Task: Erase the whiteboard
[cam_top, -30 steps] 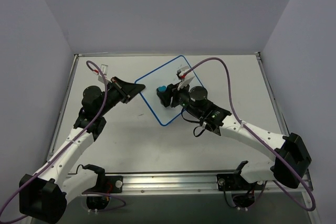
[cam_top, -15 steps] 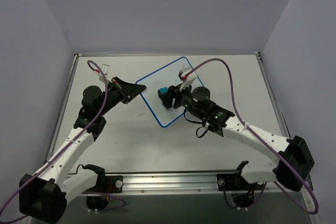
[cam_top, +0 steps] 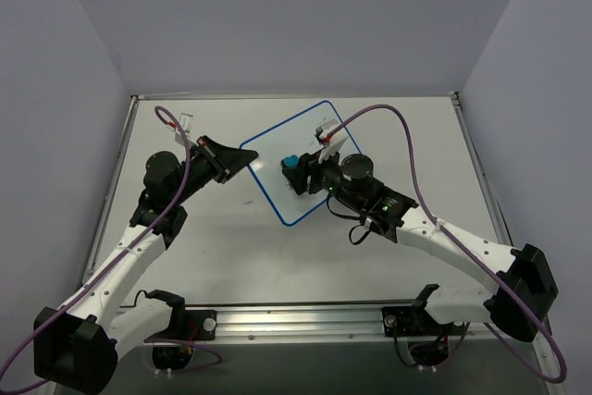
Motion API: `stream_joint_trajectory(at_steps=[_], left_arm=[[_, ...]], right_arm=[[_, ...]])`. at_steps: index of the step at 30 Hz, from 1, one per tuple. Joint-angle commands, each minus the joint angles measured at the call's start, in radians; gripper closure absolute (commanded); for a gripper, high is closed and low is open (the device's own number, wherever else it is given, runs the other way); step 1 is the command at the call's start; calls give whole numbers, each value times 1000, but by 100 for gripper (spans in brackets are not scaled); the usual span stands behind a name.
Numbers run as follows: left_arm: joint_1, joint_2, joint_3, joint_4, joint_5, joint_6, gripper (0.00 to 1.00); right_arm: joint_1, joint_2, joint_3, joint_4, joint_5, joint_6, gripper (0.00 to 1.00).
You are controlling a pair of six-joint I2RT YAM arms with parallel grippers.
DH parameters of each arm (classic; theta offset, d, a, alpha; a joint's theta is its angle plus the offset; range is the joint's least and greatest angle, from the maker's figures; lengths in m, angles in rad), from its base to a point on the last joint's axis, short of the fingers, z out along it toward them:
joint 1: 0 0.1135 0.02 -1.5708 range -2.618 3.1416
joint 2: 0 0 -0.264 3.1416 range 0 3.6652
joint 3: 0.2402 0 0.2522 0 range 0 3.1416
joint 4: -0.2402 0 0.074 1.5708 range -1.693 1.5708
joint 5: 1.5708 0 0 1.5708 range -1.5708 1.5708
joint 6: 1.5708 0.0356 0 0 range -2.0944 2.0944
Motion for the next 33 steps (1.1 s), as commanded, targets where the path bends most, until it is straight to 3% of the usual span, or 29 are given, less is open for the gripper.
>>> stream_joint_trajectory(at_steps=[1,7,19,22,25,33], left_arm=[[-11,-45,67,277,55,-88,98],[-13,-45,67,277,57,-87,98],[-13,-44,65,272,57,-81,98],[-11,-40,65,274,57,-81,98],[-10,-44,62,271,48,-81,98],[-7,-47,65,272,34,-87,98]], right_arm=[[-2,-17,-22,-66,-37,-1,51],[-3,-42,-22,-83,-18,-1,50],[-3,-50,-23,-90,-23,-9,64],[-3,-53,-22,-96,-18,-12,74],[3,-50,-25,-90,-23,-2,77],[116,-51,-75,3,21,53,80]])
